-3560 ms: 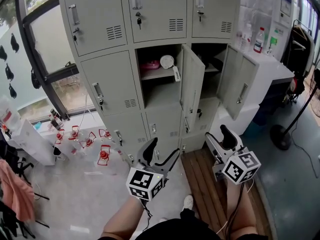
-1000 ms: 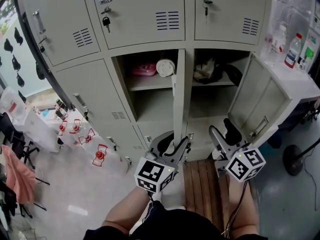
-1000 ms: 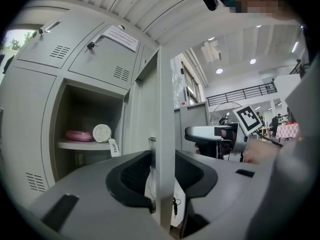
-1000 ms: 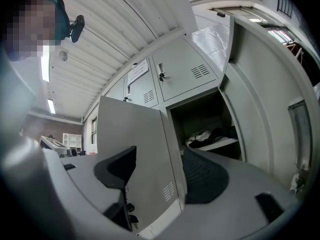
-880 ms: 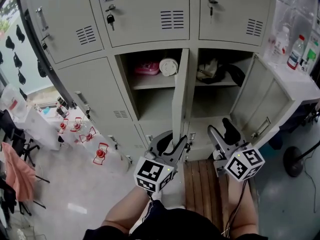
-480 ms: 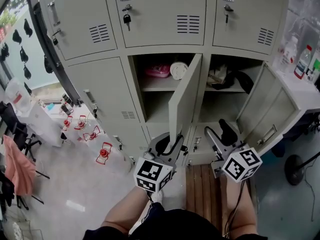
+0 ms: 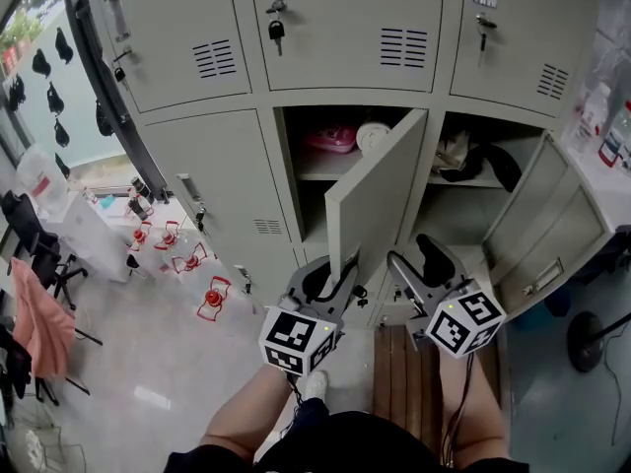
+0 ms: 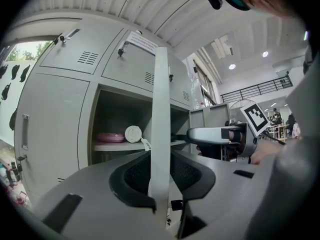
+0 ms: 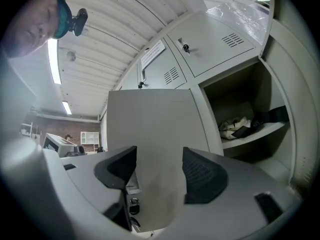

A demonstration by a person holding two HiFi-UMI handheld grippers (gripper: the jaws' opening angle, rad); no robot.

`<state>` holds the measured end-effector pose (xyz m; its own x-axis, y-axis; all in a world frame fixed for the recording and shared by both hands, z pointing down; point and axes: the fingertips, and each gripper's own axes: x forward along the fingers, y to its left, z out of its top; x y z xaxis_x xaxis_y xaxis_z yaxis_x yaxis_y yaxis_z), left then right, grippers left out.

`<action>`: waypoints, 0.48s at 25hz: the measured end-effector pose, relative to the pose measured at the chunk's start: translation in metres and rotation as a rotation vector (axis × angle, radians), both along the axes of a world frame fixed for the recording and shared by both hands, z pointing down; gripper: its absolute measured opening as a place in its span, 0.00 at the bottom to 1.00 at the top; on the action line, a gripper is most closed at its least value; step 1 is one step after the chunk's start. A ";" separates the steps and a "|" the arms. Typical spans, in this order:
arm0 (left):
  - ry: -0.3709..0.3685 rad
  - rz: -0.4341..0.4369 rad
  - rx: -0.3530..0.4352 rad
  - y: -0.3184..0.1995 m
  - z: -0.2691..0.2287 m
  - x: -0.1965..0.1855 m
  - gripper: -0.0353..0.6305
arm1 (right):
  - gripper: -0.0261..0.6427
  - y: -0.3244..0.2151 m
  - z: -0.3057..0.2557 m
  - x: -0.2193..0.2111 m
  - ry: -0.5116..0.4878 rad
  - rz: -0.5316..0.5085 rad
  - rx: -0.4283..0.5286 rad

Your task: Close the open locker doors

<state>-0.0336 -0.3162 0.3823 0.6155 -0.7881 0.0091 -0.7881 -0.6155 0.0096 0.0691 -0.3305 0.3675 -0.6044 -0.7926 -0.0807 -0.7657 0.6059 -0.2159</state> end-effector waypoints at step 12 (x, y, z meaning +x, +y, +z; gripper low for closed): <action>-0.001 -0.002 -0.003 -0.031 0.001 -0.034 0.24 | 0.45 -0.035 0.008 -0.049 0.013 -0.032 -0.023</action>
